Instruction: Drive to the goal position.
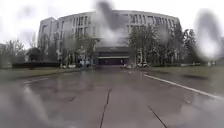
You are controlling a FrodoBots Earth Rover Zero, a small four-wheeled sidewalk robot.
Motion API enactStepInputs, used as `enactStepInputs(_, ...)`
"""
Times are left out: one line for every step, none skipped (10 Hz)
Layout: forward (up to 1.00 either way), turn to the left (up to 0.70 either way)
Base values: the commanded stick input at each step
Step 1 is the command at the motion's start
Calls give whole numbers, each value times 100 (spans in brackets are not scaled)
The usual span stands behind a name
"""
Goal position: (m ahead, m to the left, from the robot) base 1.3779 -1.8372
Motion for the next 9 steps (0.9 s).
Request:
enactStepInputs(70, 0)
enactStepInputs(70, 0)
enactStepInputs(70, 0)
enactStepInputs(70, 0)
enactStepInputs(70, 0)
enactStepInputs(70, 0)
enactStepInputs(70, 0)
enactStepInputs(70, 0)
enactStepInputs(70, 0)
